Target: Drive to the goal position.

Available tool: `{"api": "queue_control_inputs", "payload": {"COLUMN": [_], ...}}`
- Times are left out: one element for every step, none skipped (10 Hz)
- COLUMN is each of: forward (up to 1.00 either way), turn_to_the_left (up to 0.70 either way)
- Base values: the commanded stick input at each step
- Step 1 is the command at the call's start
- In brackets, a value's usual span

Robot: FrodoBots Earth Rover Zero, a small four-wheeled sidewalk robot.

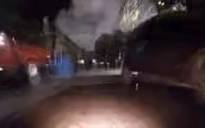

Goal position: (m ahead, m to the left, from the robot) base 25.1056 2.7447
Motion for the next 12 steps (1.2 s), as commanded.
{"api": "queue_control_inputs", "payload": {"forward": [0.3, 0.3, 0.3, 0.3, 0.3, 0.3, 0.3, 0.3, 0.3, 0.3, 0.3, 0.38], "turn_to_the_left": [0.0, 0.0, 0.0, 0.0, 0.0, 0.0, 0.0, 0.0, 0.0, 0.0, 0.0, 0.0]}}
